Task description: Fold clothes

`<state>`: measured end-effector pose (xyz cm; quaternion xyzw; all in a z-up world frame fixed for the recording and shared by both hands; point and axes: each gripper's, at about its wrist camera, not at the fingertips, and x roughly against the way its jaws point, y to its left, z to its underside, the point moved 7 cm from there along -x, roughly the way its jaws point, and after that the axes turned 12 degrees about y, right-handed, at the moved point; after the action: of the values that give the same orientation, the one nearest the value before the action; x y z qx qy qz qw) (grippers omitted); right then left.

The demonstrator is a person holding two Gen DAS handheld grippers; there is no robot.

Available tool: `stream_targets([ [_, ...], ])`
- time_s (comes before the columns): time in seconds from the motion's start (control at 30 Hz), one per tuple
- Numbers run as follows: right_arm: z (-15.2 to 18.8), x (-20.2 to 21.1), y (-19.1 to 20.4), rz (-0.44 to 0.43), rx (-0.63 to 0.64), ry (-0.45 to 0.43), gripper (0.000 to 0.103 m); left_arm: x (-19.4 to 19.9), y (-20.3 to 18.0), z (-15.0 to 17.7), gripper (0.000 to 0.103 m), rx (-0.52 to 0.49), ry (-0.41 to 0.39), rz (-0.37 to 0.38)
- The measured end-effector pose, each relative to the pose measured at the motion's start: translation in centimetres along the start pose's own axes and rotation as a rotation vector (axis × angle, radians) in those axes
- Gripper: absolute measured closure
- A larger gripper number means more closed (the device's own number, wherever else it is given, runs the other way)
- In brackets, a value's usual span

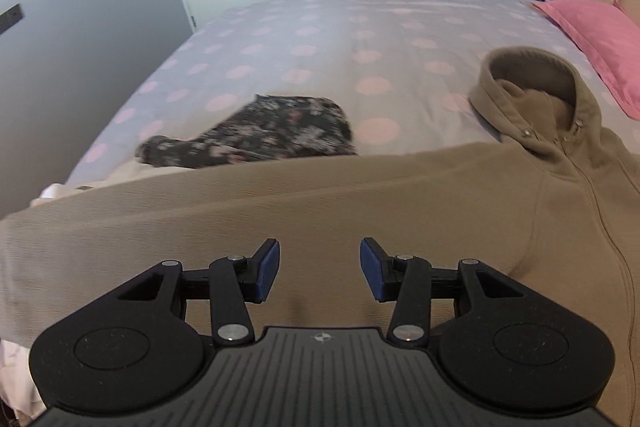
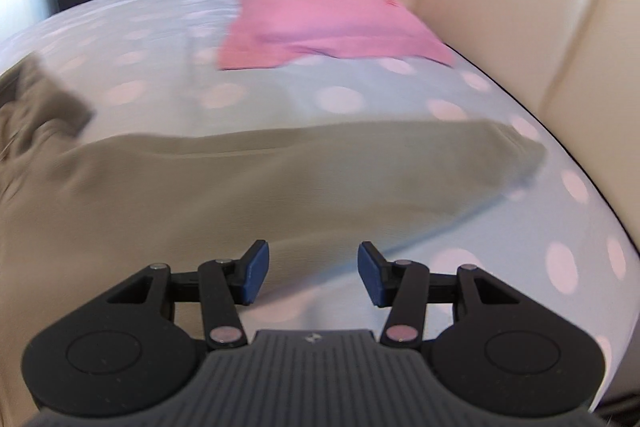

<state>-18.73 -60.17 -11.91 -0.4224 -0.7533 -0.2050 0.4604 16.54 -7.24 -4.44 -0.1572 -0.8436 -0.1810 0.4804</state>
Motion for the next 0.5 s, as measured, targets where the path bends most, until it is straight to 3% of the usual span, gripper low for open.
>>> stream_targets([
  [0.37,-2.4,-2.6,-12.7,-0.001,-0.436,-0.071,0.05,-4.6,-4.9,1.8,0.061,-0.123,0.078,-0.023],
  [0.5,-1.4,-4.9,-16.8,-0.034,-0.626,-0.03,0.05,-5.5,-5.5,1.6,0.06,-0.119,0.097,-0.018],
])
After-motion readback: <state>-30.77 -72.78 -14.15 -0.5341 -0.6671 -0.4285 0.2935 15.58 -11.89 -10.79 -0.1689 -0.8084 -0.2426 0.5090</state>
